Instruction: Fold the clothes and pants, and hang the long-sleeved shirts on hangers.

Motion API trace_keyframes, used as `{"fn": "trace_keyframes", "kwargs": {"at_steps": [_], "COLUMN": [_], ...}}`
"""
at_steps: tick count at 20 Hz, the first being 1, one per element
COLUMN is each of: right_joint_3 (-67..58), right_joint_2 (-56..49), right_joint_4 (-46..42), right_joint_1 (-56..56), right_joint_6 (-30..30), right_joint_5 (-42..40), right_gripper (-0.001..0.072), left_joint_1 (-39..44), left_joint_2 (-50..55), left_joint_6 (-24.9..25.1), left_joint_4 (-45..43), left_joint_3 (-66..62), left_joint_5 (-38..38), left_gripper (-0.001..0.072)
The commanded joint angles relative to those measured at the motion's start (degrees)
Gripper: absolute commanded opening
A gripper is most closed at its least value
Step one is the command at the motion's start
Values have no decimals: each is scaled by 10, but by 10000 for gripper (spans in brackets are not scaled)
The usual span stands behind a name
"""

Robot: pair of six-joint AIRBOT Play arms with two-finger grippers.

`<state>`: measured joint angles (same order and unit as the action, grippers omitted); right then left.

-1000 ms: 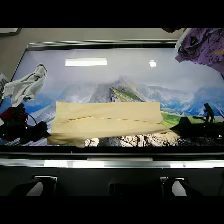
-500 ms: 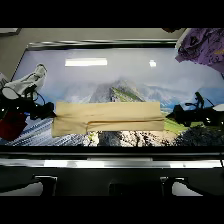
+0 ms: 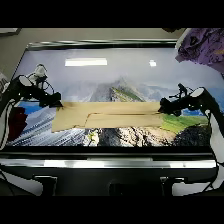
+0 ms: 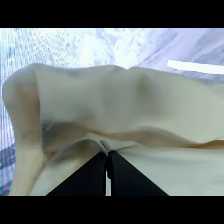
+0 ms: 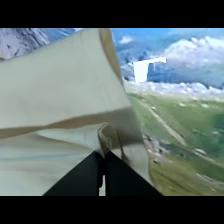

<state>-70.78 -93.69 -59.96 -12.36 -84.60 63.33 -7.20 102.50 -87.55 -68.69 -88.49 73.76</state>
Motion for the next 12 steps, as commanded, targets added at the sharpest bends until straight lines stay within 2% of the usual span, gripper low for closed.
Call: {"fn": "trace_keyframes", "kwargs": {"at_steps": [1, 3, 4, 6, 7, 8, 10, 12], "right_joint_3": [-9, -10, -12, -40, -64, -89, -107, -96], "right_joint_2": [-14, -14, -13, -12, -10, -9, -9, -22], "right_joint_4": [-42, -43, -43, -43, -44, -46, -39, 9], "right_joint_1": [7, 7, 7, 6, 0, -13, -56, -97], "right_joint_6": [-31, -34, -46, -64, -63, -63, -63, -32], "right_joint_5": [-3, 4, 10, 48, 73, 94, 114, 128], "right_gripper": [29, 33, 115, 390, 434, 445, 535, 566], "left_joint_1": [3, 7, 9, 9, 9, 8, 5, 5], "left_joint_2": [41, 45, 45, 42, 39, 36, 30, 23], "left_joint_6": [1, 1, 2, 1, 0, 0, -5, -16], "left_joint_4": [2, 2, 2, 2, 1, 1, 1, -1], "left_joint_3": [-31, -31, -34, -48, -60, -75, -114, -140], "left_joint_5": [5, 6, 6, 10, 14, 21, 45, 55], "left_gripper": [17, 30, 101, 359, 476, 547, 549, 548]}}
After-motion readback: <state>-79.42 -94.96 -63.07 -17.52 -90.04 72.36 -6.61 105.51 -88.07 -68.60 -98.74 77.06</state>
